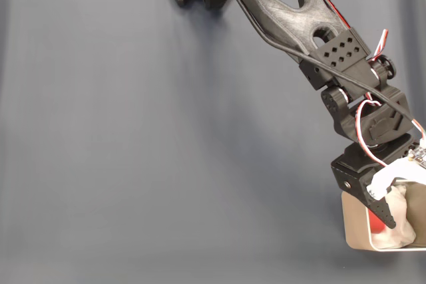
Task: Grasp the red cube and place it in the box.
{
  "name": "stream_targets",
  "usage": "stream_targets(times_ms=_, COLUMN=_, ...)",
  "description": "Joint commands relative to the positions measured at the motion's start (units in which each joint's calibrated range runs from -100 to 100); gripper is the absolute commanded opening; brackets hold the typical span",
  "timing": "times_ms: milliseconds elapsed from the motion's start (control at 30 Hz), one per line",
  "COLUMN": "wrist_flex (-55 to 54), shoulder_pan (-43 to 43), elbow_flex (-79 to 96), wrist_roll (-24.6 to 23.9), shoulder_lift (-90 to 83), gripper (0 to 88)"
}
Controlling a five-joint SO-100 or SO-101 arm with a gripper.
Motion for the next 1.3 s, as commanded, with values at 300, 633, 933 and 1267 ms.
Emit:
stream_targets(times_ms=300, wrist_flex=-1.7, shoulder_pan=0.3, elbow_flex=-2.3, wrist_roll=-0.4, shoulder_lift=-2.9, gripper=57.2)
stream_targets(times_ms=633, wrist_flex=-2.0, shoulder_pan=0.2, elbow_flex=-2.2, wrist_roll=-1.0, shoulder_lift=-3.2, gripper=57.1)
stream_targets(times_ms=933, wrist_flex=-2.3, shoulder_pan=0.1, elbow_flex=-2.2, wrist_roll=-1.1, shoulder_lift=-3.3, gripper=57.0)
stream_targets(times_ms=1267, wrist_flex=-2.3, shoulder_pan=0.8, elbow_flex=-2.1, wrist_roll=-2.0, shoulder_lift=-4.0, gripper=41.5)
